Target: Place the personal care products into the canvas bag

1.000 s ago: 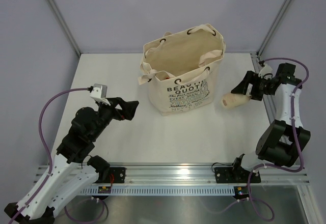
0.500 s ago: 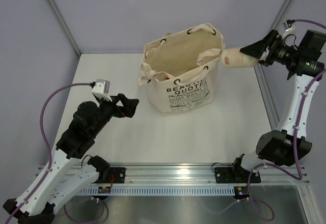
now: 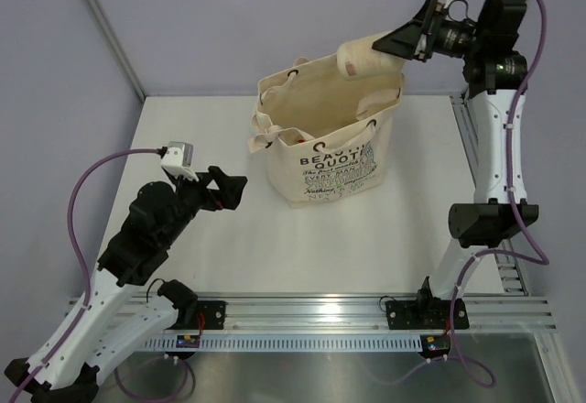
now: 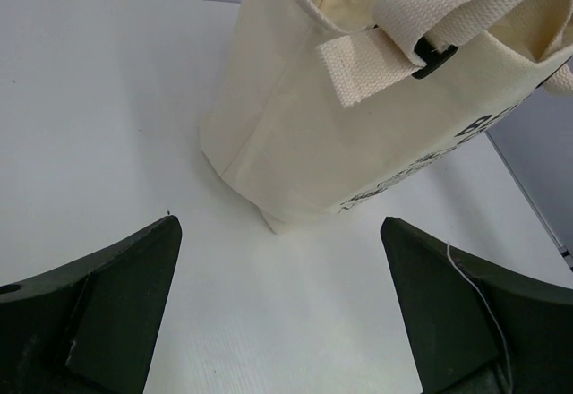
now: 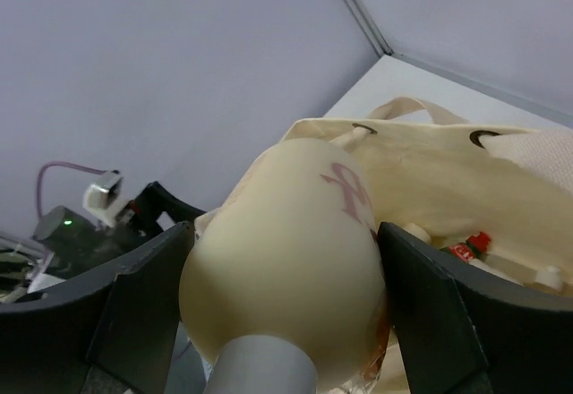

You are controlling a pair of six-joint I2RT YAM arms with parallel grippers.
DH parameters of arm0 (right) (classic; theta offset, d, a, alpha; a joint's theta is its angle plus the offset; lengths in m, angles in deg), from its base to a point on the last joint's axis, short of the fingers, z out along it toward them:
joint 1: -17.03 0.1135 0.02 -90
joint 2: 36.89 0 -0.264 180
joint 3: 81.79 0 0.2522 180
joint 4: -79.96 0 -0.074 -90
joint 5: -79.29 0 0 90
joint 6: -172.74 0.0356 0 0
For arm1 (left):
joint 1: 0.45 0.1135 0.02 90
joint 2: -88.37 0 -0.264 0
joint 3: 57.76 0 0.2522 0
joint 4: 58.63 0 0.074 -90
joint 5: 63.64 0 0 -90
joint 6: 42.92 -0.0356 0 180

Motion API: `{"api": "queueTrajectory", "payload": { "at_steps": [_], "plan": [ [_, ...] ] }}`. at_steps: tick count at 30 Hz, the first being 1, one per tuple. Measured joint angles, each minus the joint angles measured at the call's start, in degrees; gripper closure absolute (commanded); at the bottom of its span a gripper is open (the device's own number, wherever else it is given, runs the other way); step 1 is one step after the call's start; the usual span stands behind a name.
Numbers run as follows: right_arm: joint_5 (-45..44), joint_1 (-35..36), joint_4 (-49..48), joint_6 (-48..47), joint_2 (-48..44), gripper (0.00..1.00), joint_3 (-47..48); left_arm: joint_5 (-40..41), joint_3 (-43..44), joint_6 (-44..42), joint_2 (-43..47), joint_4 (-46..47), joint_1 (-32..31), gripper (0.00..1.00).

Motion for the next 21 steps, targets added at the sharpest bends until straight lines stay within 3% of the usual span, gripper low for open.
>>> {"api": "queueTrajectory", "payload": {
  "at_steps": [5,9,12,14,18,19,21],
  "plan": [
    [-11.28,9.51,14.16,-18.14,8.09,1.0,5.88,1.07,-0.28,1.75,2.6,-1.53,0.0,0.01],
    [-22.6,16.52,24.52,-32.87,11.8,1.0,5.11,1.75,-1.29,2.82,5.27,-1.7,0.0,0.01],
    [-27.52,20.41,27.76,-38.38,12.17,0.96,3.02,1.95,-2.03,3.34,5.97,-2.29,0.0,0.01],
    [-29.94,21.79,29.35,-41.51,12.17,0.89,1.53,2.01,-2.16,3.48,5.99,-3.26,0.0,0.01],
    [-34.21,22.29,30.88,-47.43,12.15,0.62,-1.62,2.05,-2.19,3.61,6.01,-4.07,0.0,0.01],
    [-35.28,22.29,31.3,-48.63,12.15,0.47,-2.54,2.05,-2.4,3.63,6.1,-3.98,0.0,0.01],
    [-37.44,22.21,32.33,-50.49,12.17,0.33,-4.02,2.05,-2.93,3.61,6.4,-4.09,0.0,0.01]
  ]
}}
